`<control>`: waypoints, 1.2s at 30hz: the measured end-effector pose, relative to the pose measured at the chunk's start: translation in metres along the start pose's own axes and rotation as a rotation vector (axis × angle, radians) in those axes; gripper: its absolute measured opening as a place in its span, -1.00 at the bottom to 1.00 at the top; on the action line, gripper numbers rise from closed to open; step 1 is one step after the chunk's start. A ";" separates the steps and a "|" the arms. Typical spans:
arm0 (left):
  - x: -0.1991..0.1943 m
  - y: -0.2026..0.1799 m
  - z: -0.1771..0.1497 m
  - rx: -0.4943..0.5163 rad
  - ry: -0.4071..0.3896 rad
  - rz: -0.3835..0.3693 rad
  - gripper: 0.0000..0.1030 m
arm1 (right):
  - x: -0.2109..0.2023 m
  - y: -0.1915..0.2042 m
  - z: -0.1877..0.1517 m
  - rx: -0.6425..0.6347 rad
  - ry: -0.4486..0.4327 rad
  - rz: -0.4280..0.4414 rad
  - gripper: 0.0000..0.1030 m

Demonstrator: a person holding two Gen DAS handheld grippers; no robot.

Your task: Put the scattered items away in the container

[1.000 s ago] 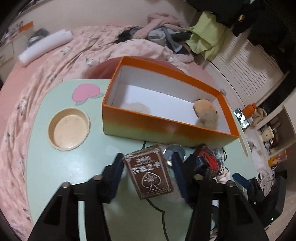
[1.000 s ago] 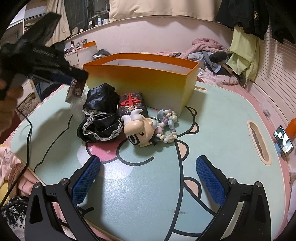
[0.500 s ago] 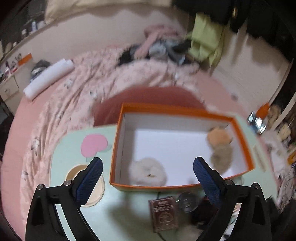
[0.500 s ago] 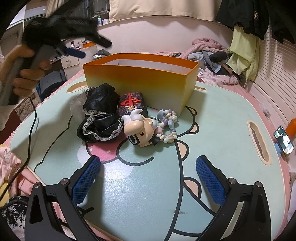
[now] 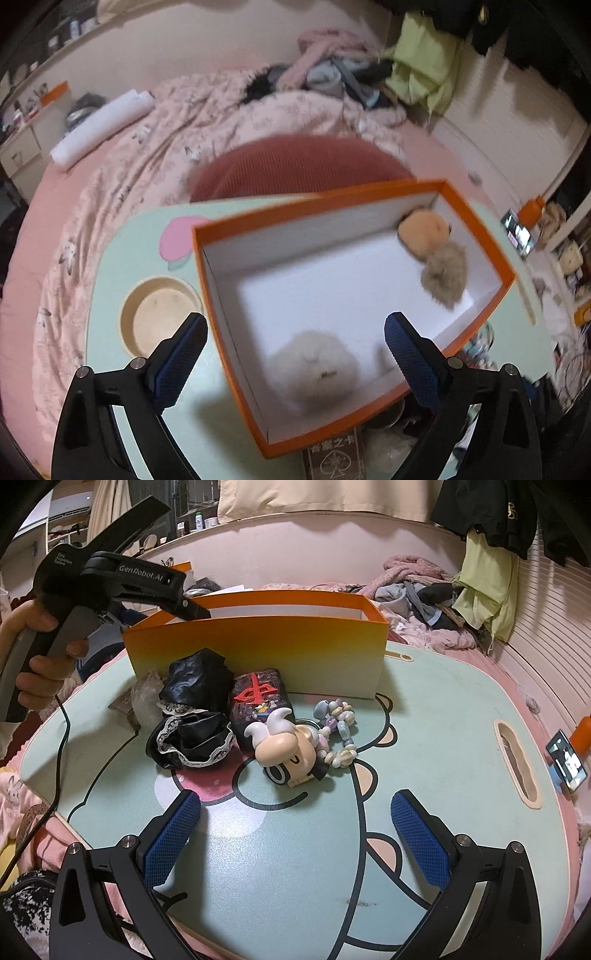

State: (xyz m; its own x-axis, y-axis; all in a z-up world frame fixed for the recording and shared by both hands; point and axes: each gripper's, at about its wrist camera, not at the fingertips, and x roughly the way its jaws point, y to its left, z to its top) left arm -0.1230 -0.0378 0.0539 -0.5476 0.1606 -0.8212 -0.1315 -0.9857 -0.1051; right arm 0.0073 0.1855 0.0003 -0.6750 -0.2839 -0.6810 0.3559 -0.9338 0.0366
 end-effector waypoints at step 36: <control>-0.019 0.057 -0.064 -0.166 -0.086 -0.042 0.81 | 0.064 -0.033 0.173 0.080 0.210 0.081 -0.09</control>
State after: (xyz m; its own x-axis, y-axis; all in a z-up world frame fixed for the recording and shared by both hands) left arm -0.0669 -0.1007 0.0276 -0.6141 0.1985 -0.7639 -0.0215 -0.9717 -0.2352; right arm -0.1598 0.1605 0.0822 -0.4945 -0.3146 -0.8102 0.3451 -0.9266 0.1492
